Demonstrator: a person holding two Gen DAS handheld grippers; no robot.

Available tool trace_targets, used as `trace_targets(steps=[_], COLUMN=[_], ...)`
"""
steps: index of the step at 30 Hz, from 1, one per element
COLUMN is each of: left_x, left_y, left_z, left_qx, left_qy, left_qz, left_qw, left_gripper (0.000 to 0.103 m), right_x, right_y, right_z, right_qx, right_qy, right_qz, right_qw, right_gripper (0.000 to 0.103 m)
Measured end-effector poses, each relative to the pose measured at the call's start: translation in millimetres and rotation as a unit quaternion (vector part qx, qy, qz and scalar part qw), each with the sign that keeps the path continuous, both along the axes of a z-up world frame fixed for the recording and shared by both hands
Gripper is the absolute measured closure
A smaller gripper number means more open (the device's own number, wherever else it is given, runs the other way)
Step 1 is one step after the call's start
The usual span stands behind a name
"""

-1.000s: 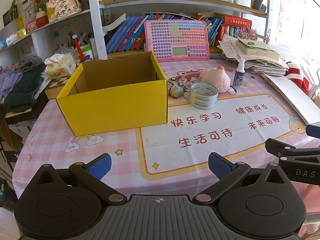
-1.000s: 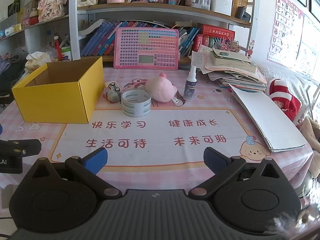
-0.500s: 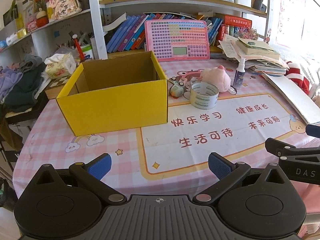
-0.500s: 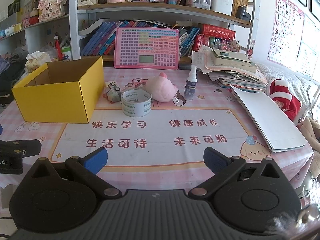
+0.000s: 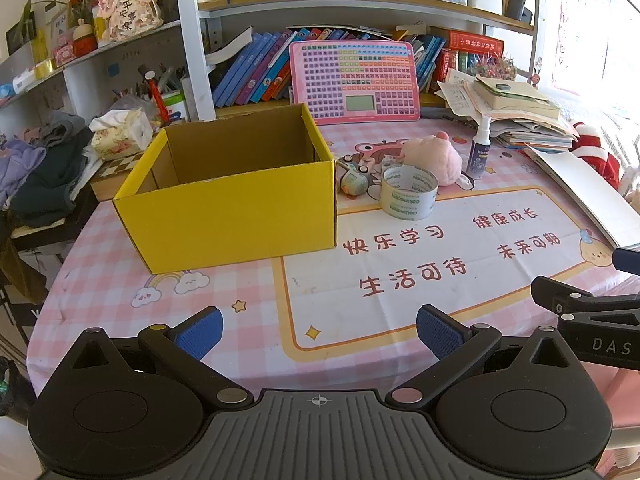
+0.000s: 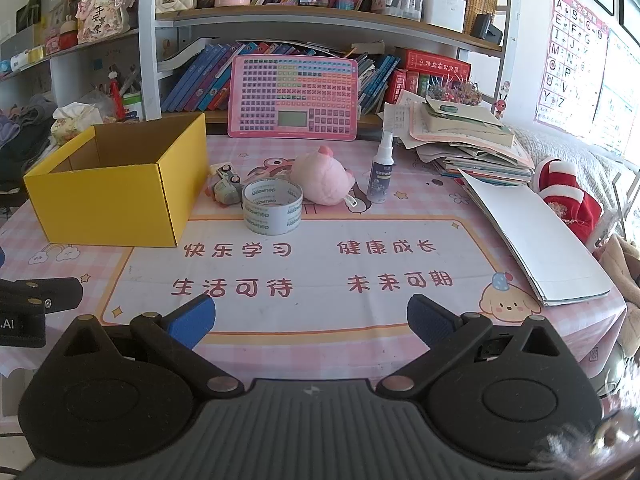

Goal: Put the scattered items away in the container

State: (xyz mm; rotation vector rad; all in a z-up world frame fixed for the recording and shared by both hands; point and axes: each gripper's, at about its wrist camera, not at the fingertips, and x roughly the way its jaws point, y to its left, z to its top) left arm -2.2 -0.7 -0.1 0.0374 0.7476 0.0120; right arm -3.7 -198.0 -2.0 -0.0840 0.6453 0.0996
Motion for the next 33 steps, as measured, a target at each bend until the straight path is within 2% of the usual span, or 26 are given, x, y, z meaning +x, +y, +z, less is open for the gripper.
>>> trace_targets(steps=[18,33], left_x=[2.9,3.0], left_y=[3.8,5.6], left_z=[-1.0,1.6], left_qx=[-0.003,0.003], left_qy=[0.001,-0.014], left_qz=[-0.001,-0.009], left_qw=[1.0,0.9999], left_gripper=[0.0,0.0], right_x=[2.2,11.7], right_y=[2.5,8.6], right_z=[-1.5,-0.8], right_qx=[-0.002,0.007], right_qy=[0.004,0.009], right_qz=[0.001,0.007], right_qw=[1.0,1.0], right_gripper=[0.0,0.0])
